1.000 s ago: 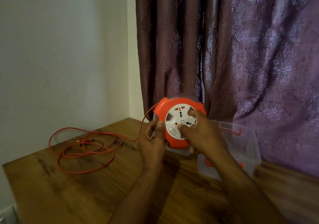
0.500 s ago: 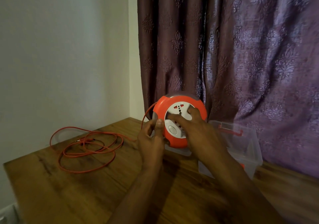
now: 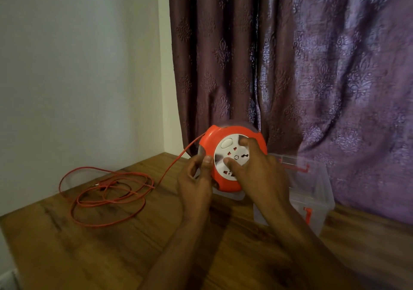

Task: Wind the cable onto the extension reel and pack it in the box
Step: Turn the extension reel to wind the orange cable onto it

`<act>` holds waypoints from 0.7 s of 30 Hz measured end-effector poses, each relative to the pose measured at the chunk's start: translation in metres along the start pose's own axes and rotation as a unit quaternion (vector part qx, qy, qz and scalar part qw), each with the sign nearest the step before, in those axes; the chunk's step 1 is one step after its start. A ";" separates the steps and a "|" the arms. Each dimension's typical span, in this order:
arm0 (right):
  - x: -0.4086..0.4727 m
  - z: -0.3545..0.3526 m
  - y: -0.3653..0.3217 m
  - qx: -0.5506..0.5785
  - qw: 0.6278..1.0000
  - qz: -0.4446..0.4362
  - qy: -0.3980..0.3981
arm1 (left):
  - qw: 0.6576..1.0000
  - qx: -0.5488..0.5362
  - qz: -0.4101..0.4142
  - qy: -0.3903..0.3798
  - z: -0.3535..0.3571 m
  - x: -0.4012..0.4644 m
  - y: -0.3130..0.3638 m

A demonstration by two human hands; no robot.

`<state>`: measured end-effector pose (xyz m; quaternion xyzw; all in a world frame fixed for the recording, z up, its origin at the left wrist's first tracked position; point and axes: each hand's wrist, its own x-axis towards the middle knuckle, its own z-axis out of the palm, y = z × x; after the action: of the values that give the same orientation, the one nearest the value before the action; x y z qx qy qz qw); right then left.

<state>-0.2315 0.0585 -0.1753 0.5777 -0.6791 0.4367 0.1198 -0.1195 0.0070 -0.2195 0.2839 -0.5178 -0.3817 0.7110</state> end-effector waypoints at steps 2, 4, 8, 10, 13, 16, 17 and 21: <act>0.000 -0.002 -0.001 0.003 1.000 0.006 -0.008 | 1.000 -0.003 -0.003 0.006 0.000 0.000 0.000; 0.001 -0.004 -0.001 -0.008 1.000 -0.002 -0.024 | 1.000 -0.006 -0.009 0.015 -0.001 0.000 0.000; 0.000 -0.008 -0.006 -0.052 0.997 -0.060 -0.014 | 0.999 -0.021 -0.021 0.032 -0.002 0.002 0.002; -0.001 -0.010 -0.009 -0.059 0.994 -0.087 0.003 | 0.999 -0.013 -0.006 0.041 -0.004 0.004 0.003; -0.001 -0.013 -0.010 -0.069 0.989 -0.128 0.006 | 0.999 -0.005 0.003 0.044 -0.005 0.007 0.004; 0.000 -0.011 -0.013 -0.084 0.979 -0.181 -0.037 | 0.999 -0.012 -0.001 0.048 -0.005 0.006 0.004; 0.000 -0.010 -0.014 -0.078 0.976 -0.193 -0.057 | 0.999 -0.015 -0.003 0.049 -0.005 0.006 0.004; 0.001 -0.005 -0.008 -0.110 0.965 -0.209 -0.113 | 0.998 -0.017 -0.007 0.053 -0.008 0.007 0.002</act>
<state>-0.2269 0.0620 -0.1676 0.7356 -0.5961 0.2565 0.1943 -0.1098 0.0020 -0.2164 0.2953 -0.4702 -0.3801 0.7397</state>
